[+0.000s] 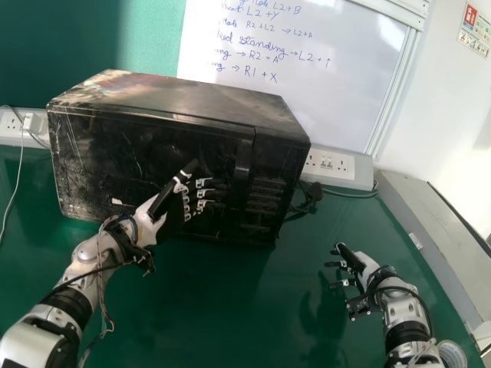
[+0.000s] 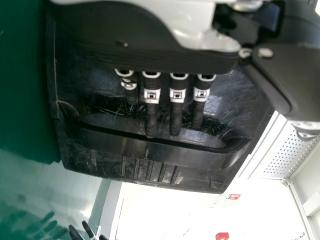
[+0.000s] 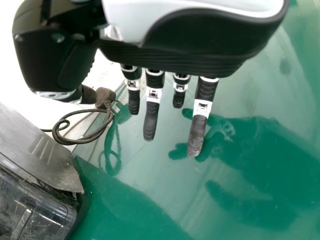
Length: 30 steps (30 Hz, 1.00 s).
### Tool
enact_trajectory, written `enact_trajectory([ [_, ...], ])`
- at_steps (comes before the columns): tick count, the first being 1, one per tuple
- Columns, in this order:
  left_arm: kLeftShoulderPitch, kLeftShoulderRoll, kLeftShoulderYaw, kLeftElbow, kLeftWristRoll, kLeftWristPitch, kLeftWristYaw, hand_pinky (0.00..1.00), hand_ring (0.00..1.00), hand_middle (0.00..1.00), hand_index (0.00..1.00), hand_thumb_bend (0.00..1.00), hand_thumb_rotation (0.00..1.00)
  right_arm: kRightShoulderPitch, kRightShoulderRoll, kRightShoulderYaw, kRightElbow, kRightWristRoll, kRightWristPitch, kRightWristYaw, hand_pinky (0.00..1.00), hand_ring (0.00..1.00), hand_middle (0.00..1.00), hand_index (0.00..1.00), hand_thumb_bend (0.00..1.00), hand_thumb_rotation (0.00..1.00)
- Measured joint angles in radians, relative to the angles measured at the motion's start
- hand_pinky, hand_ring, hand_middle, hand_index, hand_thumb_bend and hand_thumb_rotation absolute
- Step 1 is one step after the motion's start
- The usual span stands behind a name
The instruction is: Open the door of oven
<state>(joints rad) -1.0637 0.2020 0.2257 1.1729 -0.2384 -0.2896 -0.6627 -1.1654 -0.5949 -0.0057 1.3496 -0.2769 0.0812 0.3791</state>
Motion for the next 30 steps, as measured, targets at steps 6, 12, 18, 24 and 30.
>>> enact_trajectory([
  [6, -0.022, 0.002, 0.010, 0.027, -0.005, 0.022, -0.016, 0.63, 0.83, 0.86, 0.89, 1.00, 0.92, 0.000, 0.000, -0.005, 0.000, 0.001, 0.006, -0.001, 0.48, 0.61, 0.75, 0.93, 0.48, 0.50],
  [12, -0.032, -0.001, 0.043, 0.047, -0.033, 0.071, -0.076, 0.65, 0.87, 0.90, 0.92, 1.00, 0.92, 0.000, 0.000, 0.004, 0.000, -0.006, -0.002, -0.001, 0.53, 0.62, 0.74, 0.94, 0.50, 0.53],
  [18, -0.055, -0.023, 0.046, 0.049, -0.040, 0.091, -0.100, 0.66, 0.86, 0.89, 0.90, 1.00, 0.91, 0.000, 0.000, 0.004, 0.000, -0.004, -0.003, 0.001, 0.52, 0.63, 0.78, 0.95, 0.47, 0.48],
  [24, -0.056, -0.040, 0.046, 0.050, -0.039, 0.091, -0.061, 0.69, 0.87, 0.91, 0.89, 1.00, 0.92, 0.000, 0.000, 0.005, 0.000, -0.005, -0.006, 0.007, 0.60, 0.64, 0.74, 0.93, 0.48, 0.51],
  [30, -0.057, -0.049, 0.046, 0.053, -0.038, 0.093, -0.066, 0.68, 0.90, 0.92, 0.89, 1.00, 0.90, -0.001, 0.000, 0.010, 0.000, -0.008, -0.006, 0.006, 0.57, 0.62, 0.72, 0.92, 0.47, 0.49],
])
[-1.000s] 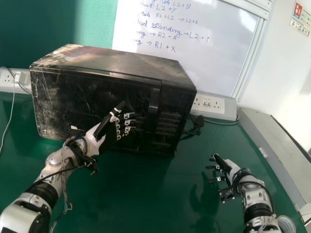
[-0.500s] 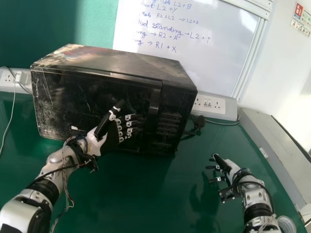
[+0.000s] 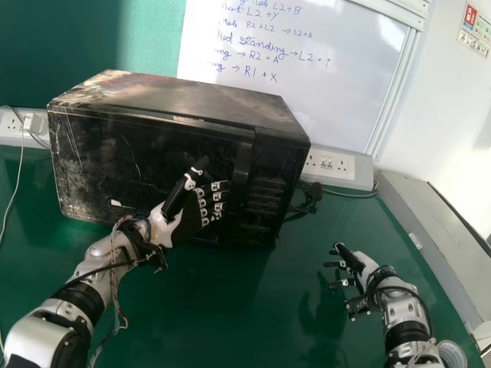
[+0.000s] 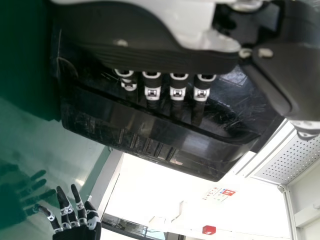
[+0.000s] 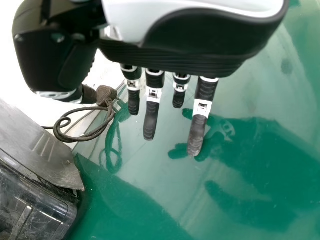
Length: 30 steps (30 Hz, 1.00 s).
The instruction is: Open the door of oven
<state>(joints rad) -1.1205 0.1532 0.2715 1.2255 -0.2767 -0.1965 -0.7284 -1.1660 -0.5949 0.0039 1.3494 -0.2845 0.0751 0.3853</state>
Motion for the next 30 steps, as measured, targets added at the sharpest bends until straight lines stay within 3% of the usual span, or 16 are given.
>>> enact_trajectory([
  [2, 0.000, -0.003, -0.001, 0.002, 0.000, 0.003, -0.005, 0.70, 0.90, 0.92, 0.89, 1.00, 0.91, 0.000, 0.000, 0.001, 0.000, 0.000, 0.000, -0.002, 0.59, 0.62, 0.72, 0.93, 0.50, 0.49],
  [8, -0.001, -0.003, -0.005, 0.003, 0.001, 0.016, -0.032, 0.72, 0.90, 0.93, 0.88, 1.00, 0.92, 0.000, 0.000, -0.005, 0.000, 0.004, 0.002, -0.001, 0.53, 0.63, 0.75, 0.94, 0.48, 0.49],
  [15, -0.007, 0.011, -0.030, 0.002, 0.041, 0.025, -0.081, 0.67, 0.85, 0.90, 0.88, 1.00, 0.94, 0.000, 0.000, -0.001, 0.000, 0.001, 0.001, 0.001, 0.68, 0.67, 0.74, 0.94, 0.49, 0.50],
  [18, -0.008, 0.015, -0.039, 0.002, 0.051, 0.025, -0.099, 0.66, 0.84, 0.89, 0.89, 1.00, 0.95, 0.000, 0.000, 0.001, 0.000, -0.002, 0.000, 0.000, 0.65, 0.68, 0.76, 0.94, 0.50, 0.54],
  [22, -0.014, 0.020, -0.046, 0.002, 0.060, 0.034, -0.117, 0.65, 0.82, 0.88, 0.88, 1.00, 0.96, 0.000, 0.000, -0.007, 0.000, 0.005, 0.004, 0.001, 0.59, 0.66, 0.77, 0.95, 0.50, 0.49],
  [25, -0.015, 0.025, -0.048, 0.002, 0.060, 0.041, -0.137, 0.63, 0.81, 0.88, 0.88, 1.00, 0.95, 0.000, 0.000, -0.010, 0.000, 0.008, 0.004, 0.004, 0.59, 0.65, 0.75, 0.94, 0.54, 0.52],
  [30, -0.015, 0.028, -0.050, 0.002, 0.060, 0.047, -0.167, 0.59, 0.78, 0.86, 0.86, 1.00, 0.96, 0.000, -0.001, -0.010, 0.000, 0.008, 0.005, 0.004, 0.59, 0.66, 0.77, 0.95, 0.48, 0.49],
])
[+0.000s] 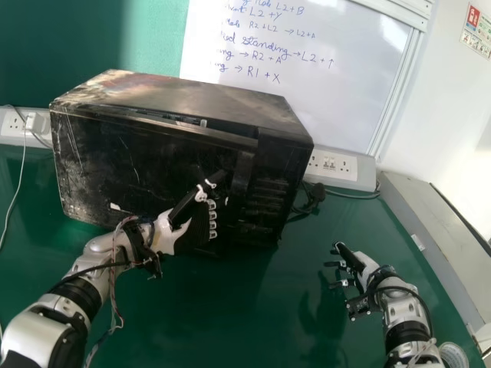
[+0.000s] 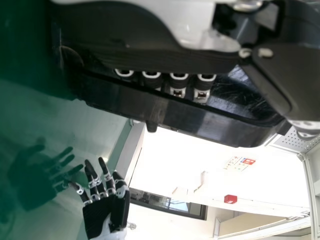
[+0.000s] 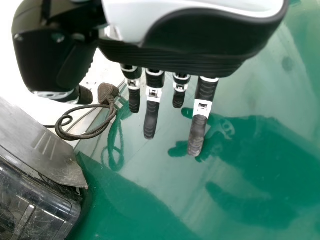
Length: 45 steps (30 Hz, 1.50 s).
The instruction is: Open the door of oven
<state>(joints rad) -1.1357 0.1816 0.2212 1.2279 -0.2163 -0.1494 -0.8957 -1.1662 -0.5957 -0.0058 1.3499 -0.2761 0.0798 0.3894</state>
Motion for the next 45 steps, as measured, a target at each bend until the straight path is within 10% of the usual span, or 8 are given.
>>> enact_trajectory([
  [32, 0.001, 0.014, -0.060, -0.032, 0.037, -0.017, -0.110, 0.15, 0.24, 0.54, 0.77, 1.00, 1.00, 0.000, 0.000, -0.001, 0.000, 0.001, 0.001, 0.001, 0.55, 0.63, 0.77, 0.94, 0.46, 0.45],
  [45, 0.002, 0.011, -0.069, -0.044, 0.039, -0.016, -0.111, 0.11, 0.18, 0.42, 0.66, 1.00, 0.97, 0.000, 0.000, 0.002, 0.000, -0.004, -0.001, -0.001, 0.59, 0.65, 0.75, 0.94, 0.49, 0.47],
])
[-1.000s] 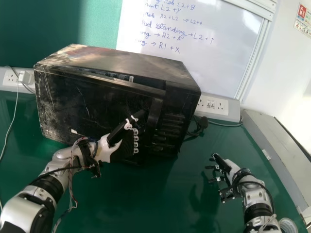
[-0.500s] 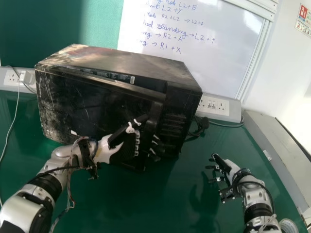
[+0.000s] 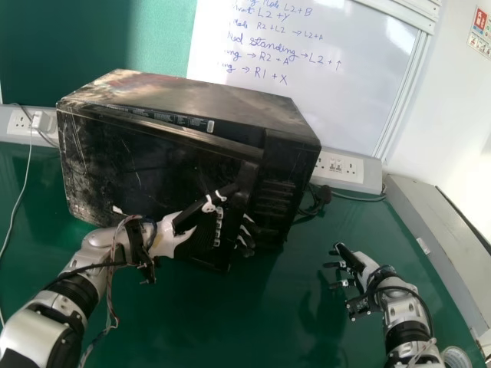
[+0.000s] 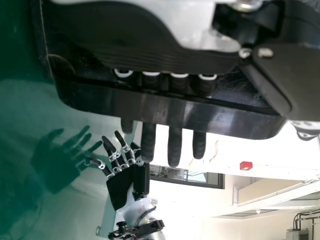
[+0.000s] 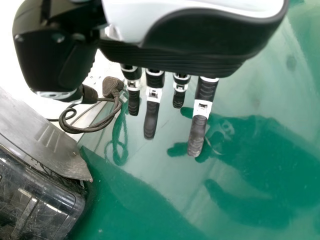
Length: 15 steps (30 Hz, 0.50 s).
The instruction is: Open the door of oven
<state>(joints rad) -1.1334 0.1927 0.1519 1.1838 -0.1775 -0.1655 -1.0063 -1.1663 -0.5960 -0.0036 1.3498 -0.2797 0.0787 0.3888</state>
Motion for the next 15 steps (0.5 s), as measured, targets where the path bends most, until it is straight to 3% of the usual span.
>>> enact_trajectory([
  [3, 0.002, -0.001, -0.001, -0.002, 0.000, -0.005, 0.001, 0.10, 0.17, 0.40, 0.65, 1.00, 0.97, 0.000, 0.000, 0.000, 0.000, 0.000, 0.001, 0.000, 0.62, 0.65, 0.73, 0.93, 0.50, 0.48],
  [8, 0.004, -0.001, -0.009, -0.006, 0.003, -0.009, 0.011, 0.10, 0.18, 0.36, 0.60, 1.00, 0.96, 0.000, 0.000, -0.001, 0.000, 0.001, 0.001, 0.000, 0.52, 0.62, 0.74, 0.96, 0.51, 0.47],
  [11, 0.005, -0.001, -0.021, -0.012, 0.011, -0.022, 0.024, 0.10, 0.18, 0.33, 0.57, 1.00, 0.93, 0.000, 0.000, -0.002, 0.000, 0.003, 0.001, 0.002, 0.58, 0.65, 0.76, 0.95, 0.52, 0.47],
  [12, 0.005, -0.001, -0.022, -0.012, 0.015, -0.026, 0.026, 0.10, 0.18, 0.32, 0.57, 1.00, 0.92, 0.000, -0.001, -0.001, 0.000, 0.002, 0.000, 0.005, 0.65, 0.68, 0.77, 0.95, 0.53, 0.52],
  [14, 0.005, 0.000, -0.025, -0.013, 0.020, -0.033, 0.027, 0.11, 0.18, 0.31, 0.55, 1.00, 0.92, 0.000, -0.003, 0.004, 0.000, -0.002, -0.003, 0.014, 0.68, 0.69, 0.78, 0.95, 0.51, 0.53],
  [15, 0.004, -0.001, -0.026, -0.013, 0.021, -0.035, 0.029, 0.11, 0.17, 0.30, 0.55, 1.00, 0.91, -0.001, -0.004, 0.005, 0.000, -0.002, -0.003, 0.016, 0.63, 0.67, 0.77, 0.95, 0.51, 0.52],
])
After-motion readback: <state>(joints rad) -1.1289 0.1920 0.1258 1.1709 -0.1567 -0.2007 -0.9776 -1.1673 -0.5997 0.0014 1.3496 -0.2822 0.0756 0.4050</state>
